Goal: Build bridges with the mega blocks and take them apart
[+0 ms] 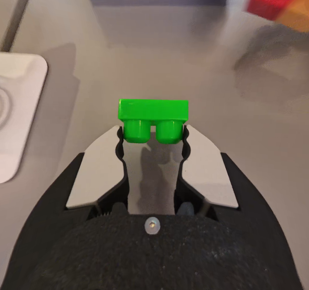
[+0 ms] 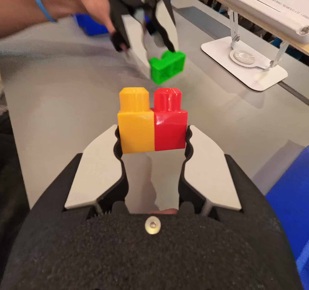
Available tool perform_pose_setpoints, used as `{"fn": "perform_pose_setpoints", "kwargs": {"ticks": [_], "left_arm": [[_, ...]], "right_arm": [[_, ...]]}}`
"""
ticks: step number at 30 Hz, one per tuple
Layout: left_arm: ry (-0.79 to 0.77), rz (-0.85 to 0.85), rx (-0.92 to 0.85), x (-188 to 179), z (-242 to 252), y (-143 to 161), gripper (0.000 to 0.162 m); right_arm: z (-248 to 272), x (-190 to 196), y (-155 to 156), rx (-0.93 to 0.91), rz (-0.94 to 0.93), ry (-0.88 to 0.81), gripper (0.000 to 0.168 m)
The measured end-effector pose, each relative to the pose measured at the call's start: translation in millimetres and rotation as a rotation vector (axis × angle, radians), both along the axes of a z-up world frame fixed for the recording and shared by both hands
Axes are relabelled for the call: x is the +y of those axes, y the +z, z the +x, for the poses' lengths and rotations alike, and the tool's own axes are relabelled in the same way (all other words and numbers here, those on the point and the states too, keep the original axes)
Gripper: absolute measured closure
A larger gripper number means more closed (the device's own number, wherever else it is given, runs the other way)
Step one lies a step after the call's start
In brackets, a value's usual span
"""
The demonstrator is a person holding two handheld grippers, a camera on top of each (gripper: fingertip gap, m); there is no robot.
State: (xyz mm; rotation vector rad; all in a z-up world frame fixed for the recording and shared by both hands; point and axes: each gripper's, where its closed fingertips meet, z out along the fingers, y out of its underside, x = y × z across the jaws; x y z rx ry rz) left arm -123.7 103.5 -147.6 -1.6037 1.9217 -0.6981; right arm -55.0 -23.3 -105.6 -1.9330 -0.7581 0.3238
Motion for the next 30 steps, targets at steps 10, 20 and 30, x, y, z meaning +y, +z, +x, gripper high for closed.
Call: {"fn": "perform_pose_setpoints", "kwargs": {"ticks": [10,20,30], "left_arm": [[-0.171,0.232,0.061,-86.0,-70.4,38.2,0.094],[-0.160,0.189,0.042,-99.8,-53.2,41.8,0.094],[-0.153,0.144,0.025,-98.0,-48.7,32.3,0.095]], "right_arm": [[-61.1,9.4,-15.9,-0.352,-0.045,0.257,0.094],[-81.5,18.8,-5.9,-0.534,-0.080,0.367,0.094],[-83.2,21.7,-10.0,-0.502,-0.067,0.368,0.095]]}}
